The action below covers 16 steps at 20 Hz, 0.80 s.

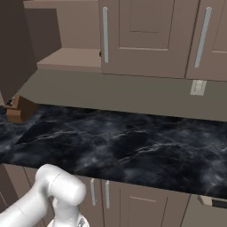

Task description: Pick the cucumber, broccoli from the counter and place them in the cabinet. Then close the cabinet.

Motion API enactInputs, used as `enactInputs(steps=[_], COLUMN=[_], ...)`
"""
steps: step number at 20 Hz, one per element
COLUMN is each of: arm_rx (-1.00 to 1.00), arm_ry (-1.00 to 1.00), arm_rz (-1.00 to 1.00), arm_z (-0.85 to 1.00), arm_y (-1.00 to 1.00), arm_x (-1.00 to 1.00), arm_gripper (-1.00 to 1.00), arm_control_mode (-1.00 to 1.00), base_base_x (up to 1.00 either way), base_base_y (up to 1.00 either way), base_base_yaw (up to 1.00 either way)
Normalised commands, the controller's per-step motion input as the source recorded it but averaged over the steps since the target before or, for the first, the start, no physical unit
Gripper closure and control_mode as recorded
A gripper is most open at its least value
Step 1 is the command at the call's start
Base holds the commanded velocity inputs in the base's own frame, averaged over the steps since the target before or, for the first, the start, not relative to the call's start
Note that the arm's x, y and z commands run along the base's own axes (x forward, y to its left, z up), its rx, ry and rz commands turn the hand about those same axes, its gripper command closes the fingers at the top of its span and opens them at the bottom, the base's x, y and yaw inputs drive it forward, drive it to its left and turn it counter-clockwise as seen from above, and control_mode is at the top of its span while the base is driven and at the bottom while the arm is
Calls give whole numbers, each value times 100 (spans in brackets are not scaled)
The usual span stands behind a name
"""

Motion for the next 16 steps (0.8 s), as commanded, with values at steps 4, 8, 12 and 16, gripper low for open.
enactInputs(steps=[4, 8, 12, 16], arm_rx=[0, 0, 4, 4], arm_ry=[-2, 2, 15, 12], arm_rz=[-20, -6, 2, 6], arm_z=[27, 15, 7, 1], arm_y=[-100, -100, -100, -100], arm_x=[7, 61, 100, 100], arm_gripper=[-100, -100, -100, -100], arm_control_mode=[-100, -100, -100, -100], base_base_x=[0, 0, 0, 0], base_base_y=[0, 0, 0, 0], base_base_yaw=[0, 0, 0, 0])
